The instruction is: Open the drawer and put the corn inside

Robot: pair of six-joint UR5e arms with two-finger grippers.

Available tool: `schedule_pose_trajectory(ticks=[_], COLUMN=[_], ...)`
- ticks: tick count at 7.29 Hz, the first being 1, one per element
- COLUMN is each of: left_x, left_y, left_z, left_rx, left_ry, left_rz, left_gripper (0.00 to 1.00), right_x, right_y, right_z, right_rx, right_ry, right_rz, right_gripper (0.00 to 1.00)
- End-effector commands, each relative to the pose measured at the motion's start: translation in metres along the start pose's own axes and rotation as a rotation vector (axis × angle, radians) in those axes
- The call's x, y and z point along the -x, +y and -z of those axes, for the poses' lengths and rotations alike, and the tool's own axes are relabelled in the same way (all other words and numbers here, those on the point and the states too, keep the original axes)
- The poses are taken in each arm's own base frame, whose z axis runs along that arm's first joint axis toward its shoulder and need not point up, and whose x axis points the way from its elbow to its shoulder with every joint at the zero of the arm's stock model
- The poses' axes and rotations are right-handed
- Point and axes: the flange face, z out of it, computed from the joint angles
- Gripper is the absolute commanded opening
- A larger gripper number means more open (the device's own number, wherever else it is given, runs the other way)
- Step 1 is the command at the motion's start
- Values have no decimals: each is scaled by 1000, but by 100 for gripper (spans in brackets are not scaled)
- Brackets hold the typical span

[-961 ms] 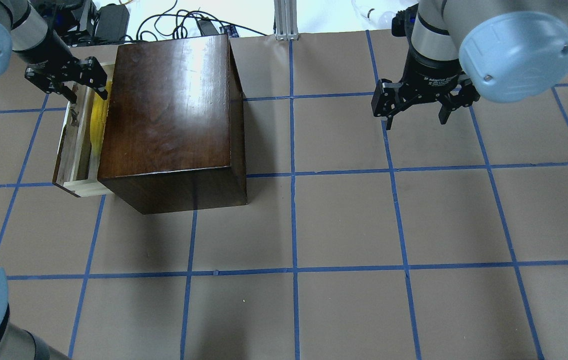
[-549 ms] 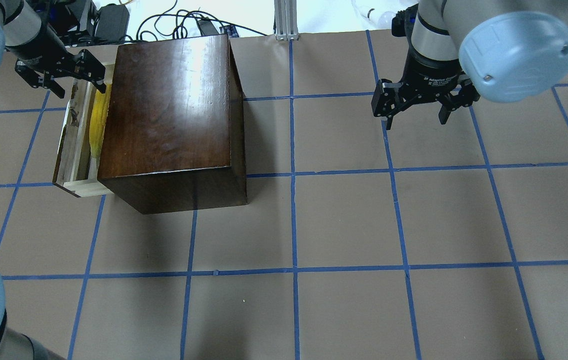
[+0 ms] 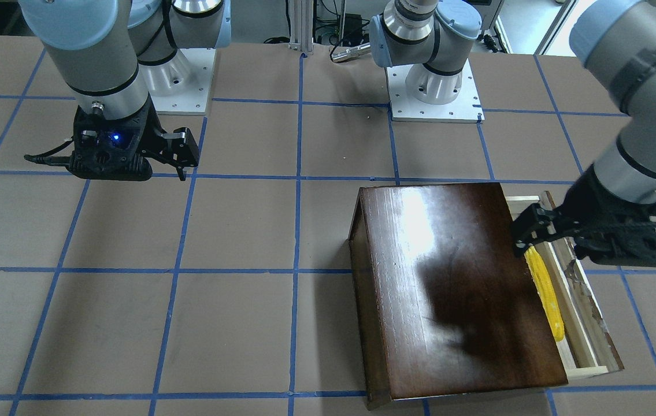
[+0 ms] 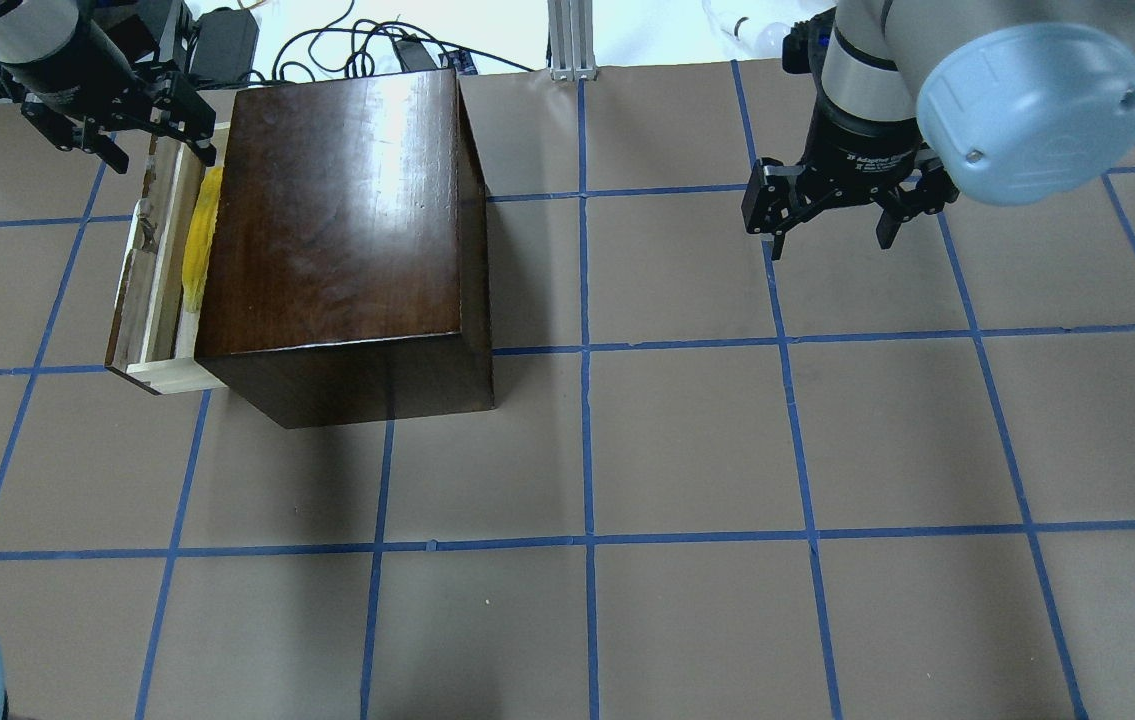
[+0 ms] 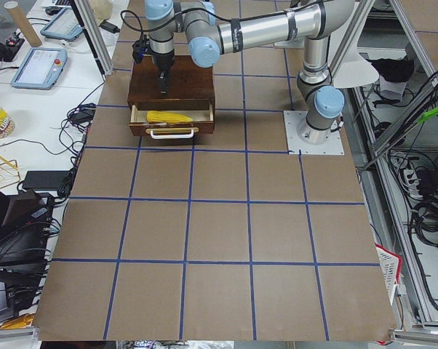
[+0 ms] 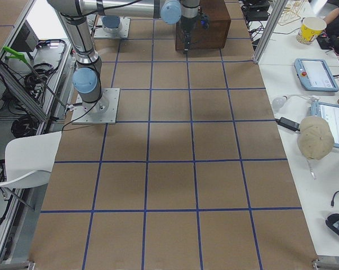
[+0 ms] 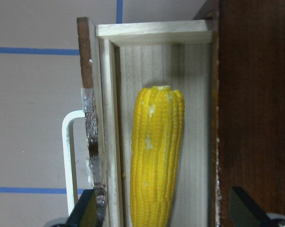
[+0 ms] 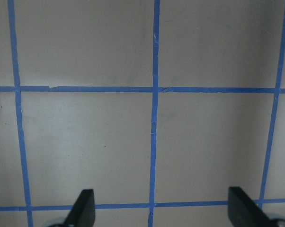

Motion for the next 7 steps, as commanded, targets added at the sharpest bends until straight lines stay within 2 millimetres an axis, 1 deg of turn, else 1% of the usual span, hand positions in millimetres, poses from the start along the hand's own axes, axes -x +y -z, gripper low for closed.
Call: schedule_pose_trajectory(ticks=[1, 2, 3, 4, 5, 6, 7], left_x=[-90, -118, -140, -147, -148, -146, -133], left_y=[32, 53, 74, 94, 121, 138, 134], left_z=[28, 35, 46, 62, 69, 76, 76], left_rx=[37, 78, 71, 55, 76, 58, 47], left_ry=[-46, -37, -40, -38, -34, -34, -34], left_rz=[-83, -40, -57, -68, -71, -79, -56], left_gripper=[100, 100, 100, 100, 100, 100, 100], right_x=[0, 0, 0, 0, 0, 0, 0], right_y=[0, 0, 0, 0, 0, 0, 0], right_z=[0, 0, 1, 0, 0, 0, 0], right_rx=[1, 1, -2, -1, -1, 1, -1], right_ry=[-3, -3, -1, -3, -1, -1, 0], right_rz=[0, 0, 0, 0, 0, 0, 0], right_gripper=[100, 100, 100, 100, 100, 100, 100])
